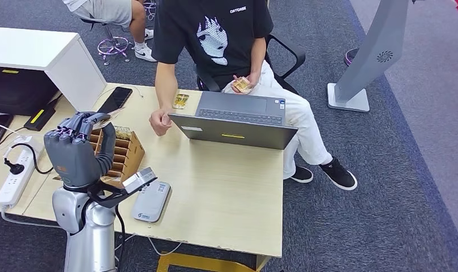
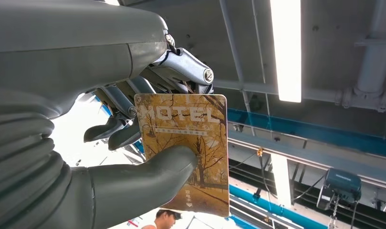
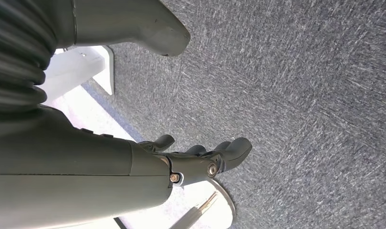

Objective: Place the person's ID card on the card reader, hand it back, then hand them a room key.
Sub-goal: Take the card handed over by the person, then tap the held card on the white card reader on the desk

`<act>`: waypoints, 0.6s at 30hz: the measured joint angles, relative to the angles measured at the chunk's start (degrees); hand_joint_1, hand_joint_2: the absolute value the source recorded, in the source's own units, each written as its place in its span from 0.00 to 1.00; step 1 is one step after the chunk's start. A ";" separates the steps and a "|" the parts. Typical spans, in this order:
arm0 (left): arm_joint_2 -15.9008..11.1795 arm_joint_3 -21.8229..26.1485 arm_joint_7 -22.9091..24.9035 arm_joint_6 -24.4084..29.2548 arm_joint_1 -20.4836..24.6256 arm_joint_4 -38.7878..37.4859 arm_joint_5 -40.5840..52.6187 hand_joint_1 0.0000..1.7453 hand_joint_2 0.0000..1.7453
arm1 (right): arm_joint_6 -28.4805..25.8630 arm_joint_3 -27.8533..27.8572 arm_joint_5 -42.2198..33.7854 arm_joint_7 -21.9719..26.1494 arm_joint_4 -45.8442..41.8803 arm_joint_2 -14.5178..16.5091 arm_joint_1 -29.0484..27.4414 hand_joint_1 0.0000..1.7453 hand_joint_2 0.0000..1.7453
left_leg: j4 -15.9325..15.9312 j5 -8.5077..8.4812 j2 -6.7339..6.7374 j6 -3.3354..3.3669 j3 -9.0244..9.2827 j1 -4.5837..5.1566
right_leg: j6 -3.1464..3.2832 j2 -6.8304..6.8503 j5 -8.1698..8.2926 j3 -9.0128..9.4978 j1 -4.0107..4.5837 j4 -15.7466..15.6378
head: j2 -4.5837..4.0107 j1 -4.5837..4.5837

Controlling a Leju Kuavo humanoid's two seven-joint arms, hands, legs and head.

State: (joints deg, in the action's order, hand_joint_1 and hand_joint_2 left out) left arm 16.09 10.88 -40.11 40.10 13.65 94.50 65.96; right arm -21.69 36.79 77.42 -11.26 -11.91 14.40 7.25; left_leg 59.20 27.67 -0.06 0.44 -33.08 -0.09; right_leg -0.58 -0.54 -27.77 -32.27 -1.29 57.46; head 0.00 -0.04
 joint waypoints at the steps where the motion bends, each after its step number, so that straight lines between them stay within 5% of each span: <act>1: 0.00 0.00 0.00 0.00 -0.07 -0.02 -0.24 1.00 1.00 | -0.01 0.00 -0.24 0.01 0.00 0.00 0.00 0.00 1.00 | 0.00 0.00 0.00 0.00 0.00 0.00 | 0.00 0.00 0.00 0.00 0.00 0.00 | 0.00 0.00; 18: -0.52 0.04 0.43 -0.01 -9.66 -10.99 -4.72 1.00 1.00 | -1.78 0.63 -3.19 1.18 0.00 0.00 -1.27 0.00 1.00 | -0.01 0.04 -0.06 0.00 -0.09 0.00 | -0.03 0.03 -0.05 -0.04 0.00 0.00 | 0.00 0.01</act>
State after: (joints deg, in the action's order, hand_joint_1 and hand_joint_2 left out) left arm 15.56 10.93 -39.68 40.09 3.98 83.51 61.24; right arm -23.47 37.42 74.23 -10.08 -11.91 14.40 5.98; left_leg 59.19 27.71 -0.11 0.44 -33.17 -0.08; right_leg -0.61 -0.51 -27.82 -32.31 -1.30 57.46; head 0.00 -0.03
